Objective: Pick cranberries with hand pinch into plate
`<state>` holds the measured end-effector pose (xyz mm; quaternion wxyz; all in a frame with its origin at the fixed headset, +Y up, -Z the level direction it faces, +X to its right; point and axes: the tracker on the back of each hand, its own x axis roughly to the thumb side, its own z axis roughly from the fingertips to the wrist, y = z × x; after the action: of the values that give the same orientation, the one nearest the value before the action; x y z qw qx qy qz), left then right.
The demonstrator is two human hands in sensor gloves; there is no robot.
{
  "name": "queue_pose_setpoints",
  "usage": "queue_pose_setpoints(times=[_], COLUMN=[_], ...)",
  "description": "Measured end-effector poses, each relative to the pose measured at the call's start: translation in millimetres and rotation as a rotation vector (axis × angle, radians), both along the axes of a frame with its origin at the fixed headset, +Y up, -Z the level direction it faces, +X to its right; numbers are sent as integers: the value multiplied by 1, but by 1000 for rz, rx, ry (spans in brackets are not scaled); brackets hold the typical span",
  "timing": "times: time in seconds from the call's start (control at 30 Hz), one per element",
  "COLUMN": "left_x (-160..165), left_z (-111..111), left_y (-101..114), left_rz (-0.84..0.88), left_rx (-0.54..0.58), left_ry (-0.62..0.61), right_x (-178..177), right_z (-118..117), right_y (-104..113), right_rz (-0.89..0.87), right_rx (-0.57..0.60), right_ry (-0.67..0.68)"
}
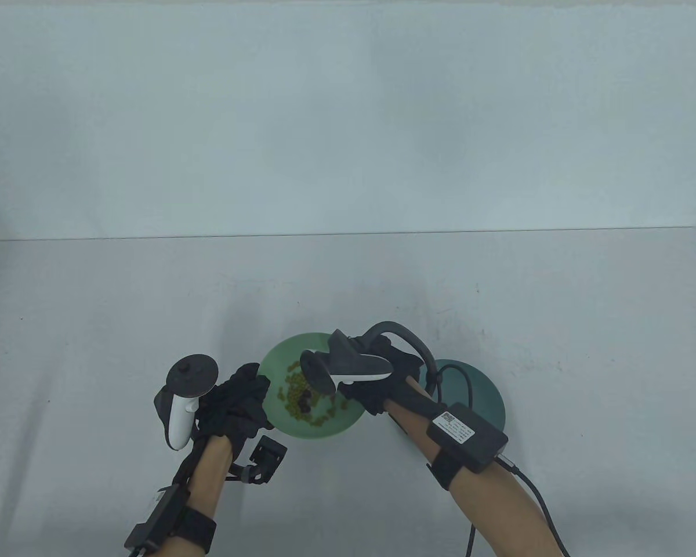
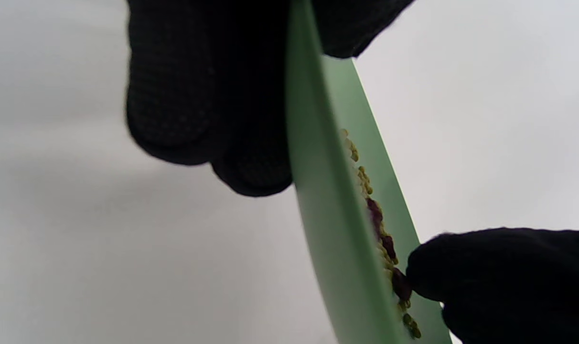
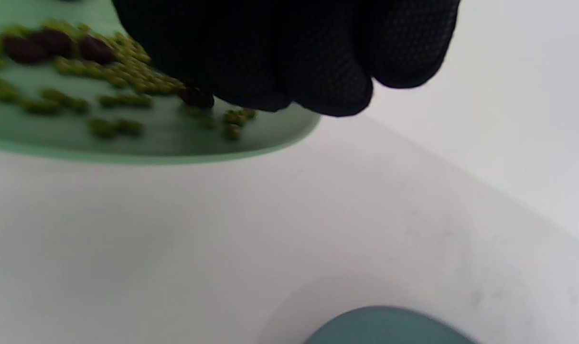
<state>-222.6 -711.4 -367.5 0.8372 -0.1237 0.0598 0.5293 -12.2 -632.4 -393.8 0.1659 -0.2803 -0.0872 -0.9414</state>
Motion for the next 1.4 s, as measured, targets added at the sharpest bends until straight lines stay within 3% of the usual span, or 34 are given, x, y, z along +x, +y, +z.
queue_pose_setpoints(times=[0.2,0.6,1.4], left_x=[0,-1,-7], left_z=[0,0,-1], left_y=[0,1,0], left_rz=[2,15,38], left_rx=[0,2,5], left_ry=[0,4,20], right_x=[1,-9,-18], right_z=[-4,-6,-4], right_y=[7,-9,-16], right_rz=[-5,54,7], right_rx=[66,100,74], right_ry=[-19,-1,15])
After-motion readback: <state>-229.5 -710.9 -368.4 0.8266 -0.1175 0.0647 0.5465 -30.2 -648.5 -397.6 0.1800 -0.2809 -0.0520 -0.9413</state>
